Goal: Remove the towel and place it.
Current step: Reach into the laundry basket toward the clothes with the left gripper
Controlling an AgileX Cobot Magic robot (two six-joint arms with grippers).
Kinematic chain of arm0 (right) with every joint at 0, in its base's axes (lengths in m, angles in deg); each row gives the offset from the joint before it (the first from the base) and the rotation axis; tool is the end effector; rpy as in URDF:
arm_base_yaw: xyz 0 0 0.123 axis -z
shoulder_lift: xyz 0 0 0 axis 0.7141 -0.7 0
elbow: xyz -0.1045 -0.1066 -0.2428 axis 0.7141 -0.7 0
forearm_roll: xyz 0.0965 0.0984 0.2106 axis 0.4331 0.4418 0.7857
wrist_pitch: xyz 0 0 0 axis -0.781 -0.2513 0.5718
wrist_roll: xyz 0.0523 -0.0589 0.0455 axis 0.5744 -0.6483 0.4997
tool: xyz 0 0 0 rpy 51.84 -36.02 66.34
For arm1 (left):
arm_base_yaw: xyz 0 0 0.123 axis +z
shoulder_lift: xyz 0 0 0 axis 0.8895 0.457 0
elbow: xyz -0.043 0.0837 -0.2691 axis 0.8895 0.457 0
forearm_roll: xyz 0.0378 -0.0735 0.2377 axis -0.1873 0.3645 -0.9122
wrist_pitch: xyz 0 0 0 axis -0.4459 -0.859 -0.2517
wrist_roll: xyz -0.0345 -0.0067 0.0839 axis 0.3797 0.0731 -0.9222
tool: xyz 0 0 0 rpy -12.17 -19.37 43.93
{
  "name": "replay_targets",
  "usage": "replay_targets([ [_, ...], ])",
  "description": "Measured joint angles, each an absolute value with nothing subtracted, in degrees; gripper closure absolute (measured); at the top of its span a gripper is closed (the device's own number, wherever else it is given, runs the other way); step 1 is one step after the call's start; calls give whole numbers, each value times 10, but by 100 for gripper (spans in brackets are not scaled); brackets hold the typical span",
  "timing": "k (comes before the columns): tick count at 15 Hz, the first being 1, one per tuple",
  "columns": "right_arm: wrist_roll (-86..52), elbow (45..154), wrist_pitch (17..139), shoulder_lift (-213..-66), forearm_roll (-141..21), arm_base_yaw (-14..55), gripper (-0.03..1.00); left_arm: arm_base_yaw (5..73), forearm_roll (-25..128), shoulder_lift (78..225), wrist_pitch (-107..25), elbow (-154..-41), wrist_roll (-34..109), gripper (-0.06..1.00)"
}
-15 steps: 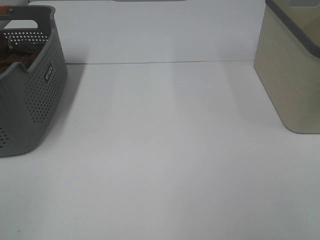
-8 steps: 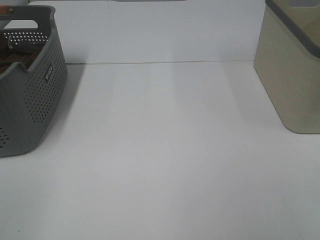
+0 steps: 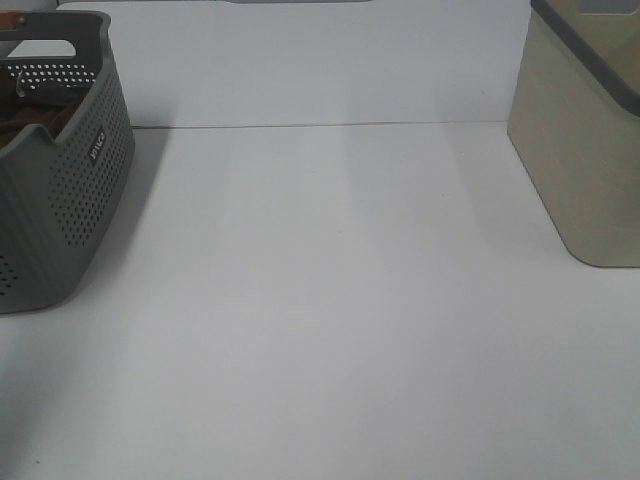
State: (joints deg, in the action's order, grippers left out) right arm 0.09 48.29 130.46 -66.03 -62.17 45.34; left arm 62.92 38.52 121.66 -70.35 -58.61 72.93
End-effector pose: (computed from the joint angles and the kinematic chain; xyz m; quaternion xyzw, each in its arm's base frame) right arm -0.0064 0.0074 0.2780 -0.0474 0.8513 0.0214 0.5221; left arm 0.1481 -0.0002 0.3323 -0.0138 0.8677 -0.0103 0.4968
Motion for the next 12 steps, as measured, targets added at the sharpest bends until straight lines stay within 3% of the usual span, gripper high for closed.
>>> replay_targets([
  [5,1,483,1305,-660,-622,453,28,629,379,1470,-714,-767,737,21],
  [12,1,483,1305,-660,-622,453,28,653,367,1761,-854,-1067,766,21],
])
